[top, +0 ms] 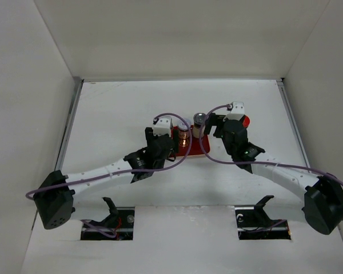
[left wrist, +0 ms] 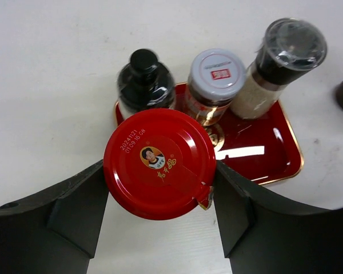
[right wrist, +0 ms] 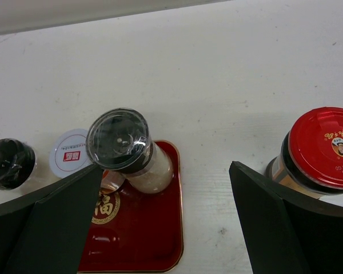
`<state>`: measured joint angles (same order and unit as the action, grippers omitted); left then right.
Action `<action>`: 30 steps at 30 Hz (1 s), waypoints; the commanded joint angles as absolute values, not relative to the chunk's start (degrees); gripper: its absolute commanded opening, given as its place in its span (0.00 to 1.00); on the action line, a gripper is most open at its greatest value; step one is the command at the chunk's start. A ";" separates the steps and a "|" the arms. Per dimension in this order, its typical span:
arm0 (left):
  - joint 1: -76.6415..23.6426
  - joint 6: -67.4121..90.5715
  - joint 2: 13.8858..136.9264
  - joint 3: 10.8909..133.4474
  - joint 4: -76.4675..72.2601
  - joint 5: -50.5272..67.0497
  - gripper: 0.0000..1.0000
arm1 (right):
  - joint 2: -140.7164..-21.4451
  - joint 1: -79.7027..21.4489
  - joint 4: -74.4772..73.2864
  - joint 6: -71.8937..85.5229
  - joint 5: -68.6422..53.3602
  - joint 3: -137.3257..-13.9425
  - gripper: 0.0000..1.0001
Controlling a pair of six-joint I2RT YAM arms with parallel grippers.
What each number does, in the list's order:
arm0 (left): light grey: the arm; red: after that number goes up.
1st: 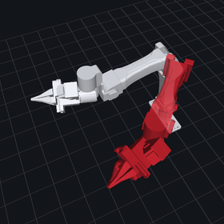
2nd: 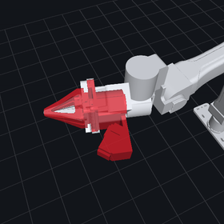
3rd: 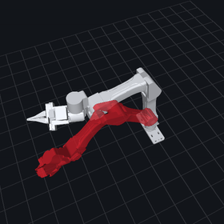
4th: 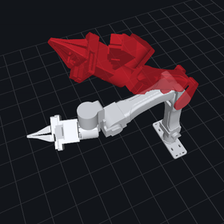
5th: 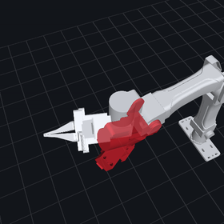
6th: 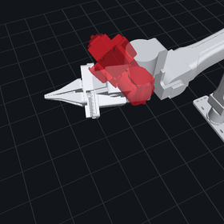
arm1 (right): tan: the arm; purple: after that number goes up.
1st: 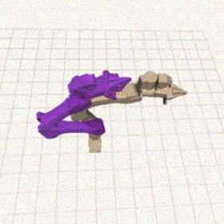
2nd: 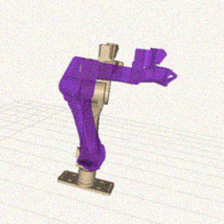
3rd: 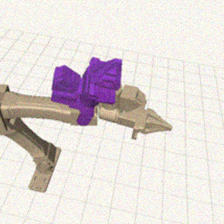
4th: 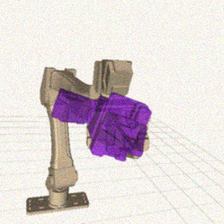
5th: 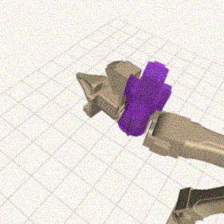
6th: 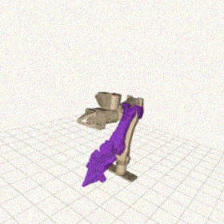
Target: Organize the condiment bottles
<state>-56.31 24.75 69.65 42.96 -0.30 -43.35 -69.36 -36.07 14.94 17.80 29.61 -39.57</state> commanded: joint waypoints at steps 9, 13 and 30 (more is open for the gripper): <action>-54.71 21.89 78.66 49.40 -15.29 -43.15 0.33 | -67.24 -35.73 18.19 18.63 30.50 -39.29 1.00; -53.74 21.97 80.07 47.55 -16.70 -42.80 0.33 | -66.54 -35.64 18.81 18.90 31.55 -38.76 1.00; -54.53 21.01 74.98 43.51 -17.23 -44.91 0.95 | -57.93 -29.41 17.94 18.89 40.07 -35.95 0.38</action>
<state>-54.17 22.06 79.59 44.21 -12.80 -42.81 -60.77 -32.25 16.73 18.85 35.51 -35.99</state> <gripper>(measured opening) 0.942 0.379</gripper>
